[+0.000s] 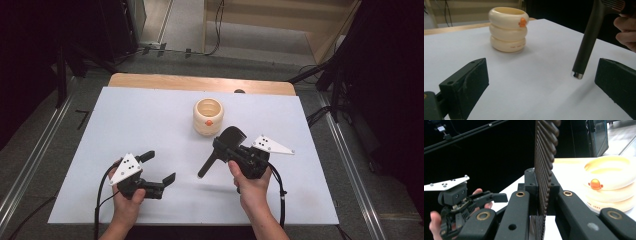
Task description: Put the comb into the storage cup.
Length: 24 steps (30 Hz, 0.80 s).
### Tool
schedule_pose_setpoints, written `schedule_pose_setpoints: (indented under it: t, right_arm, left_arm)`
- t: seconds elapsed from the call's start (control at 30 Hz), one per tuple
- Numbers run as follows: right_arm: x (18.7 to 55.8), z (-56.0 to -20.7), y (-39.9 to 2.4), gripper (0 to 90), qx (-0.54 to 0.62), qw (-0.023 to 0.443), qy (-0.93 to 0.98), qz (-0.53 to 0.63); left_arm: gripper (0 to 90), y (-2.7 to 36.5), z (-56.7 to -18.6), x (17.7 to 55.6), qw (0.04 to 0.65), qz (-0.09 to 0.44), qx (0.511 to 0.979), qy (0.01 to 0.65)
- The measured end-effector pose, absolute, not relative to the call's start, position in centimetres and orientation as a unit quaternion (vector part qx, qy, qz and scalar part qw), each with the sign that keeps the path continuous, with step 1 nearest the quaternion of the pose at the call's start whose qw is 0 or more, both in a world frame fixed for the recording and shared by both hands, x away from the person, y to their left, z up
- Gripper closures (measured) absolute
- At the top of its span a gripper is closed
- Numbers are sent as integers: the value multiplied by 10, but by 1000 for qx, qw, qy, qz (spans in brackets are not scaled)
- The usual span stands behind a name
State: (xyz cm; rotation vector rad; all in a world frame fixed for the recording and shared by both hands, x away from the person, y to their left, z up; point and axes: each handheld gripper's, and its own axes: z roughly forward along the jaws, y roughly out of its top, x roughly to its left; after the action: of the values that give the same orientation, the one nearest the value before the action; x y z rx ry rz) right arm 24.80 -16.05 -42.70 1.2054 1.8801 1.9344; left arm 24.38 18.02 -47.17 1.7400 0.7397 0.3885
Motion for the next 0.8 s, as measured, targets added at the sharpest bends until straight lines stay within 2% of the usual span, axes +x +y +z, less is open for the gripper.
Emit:
schedule_pose_setpoints:
  t: [0.8]
  right_arm:
    - [264, -417, -170, 827, 400, 122, 635, 649]
  left_arm:
    - [0, 251, -480, 248, 558, 209, 719, 358]
